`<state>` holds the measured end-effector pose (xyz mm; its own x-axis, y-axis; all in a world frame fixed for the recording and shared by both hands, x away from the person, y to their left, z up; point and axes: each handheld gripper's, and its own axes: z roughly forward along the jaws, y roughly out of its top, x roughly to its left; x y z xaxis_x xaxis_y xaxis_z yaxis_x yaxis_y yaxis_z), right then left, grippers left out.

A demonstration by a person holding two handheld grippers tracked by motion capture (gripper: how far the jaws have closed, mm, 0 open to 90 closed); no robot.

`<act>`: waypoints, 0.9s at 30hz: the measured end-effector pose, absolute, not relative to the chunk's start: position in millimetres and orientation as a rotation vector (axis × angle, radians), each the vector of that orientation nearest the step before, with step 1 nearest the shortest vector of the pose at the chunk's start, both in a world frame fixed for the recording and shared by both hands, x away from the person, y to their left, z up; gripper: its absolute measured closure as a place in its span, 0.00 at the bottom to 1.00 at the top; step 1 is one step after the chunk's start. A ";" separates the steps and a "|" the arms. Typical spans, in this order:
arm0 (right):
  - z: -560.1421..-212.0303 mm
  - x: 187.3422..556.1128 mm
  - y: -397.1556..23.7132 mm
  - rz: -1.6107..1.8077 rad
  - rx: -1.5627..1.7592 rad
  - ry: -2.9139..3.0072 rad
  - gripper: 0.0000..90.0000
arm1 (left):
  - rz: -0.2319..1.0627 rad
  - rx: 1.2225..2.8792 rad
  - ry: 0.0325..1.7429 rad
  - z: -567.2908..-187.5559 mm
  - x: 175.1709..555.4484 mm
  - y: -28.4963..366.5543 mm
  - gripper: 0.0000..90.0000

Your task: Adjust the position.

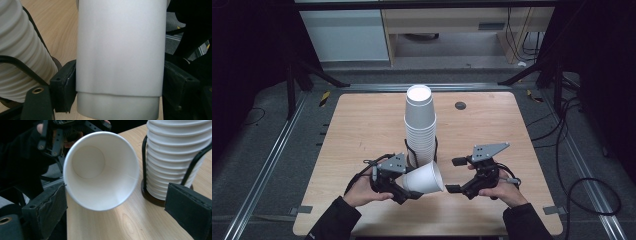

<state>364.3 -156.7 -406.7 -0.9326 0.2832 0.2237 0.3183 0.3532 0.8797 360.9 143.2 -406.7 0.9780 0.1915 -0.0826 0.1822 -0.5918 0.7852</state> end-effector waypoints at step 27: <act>-415.3 366.0 -134.7 -1.656 -0.579 -2.484 0.04 | 0.035 2.189 0.241 -405.7 358.9 139.4 0.24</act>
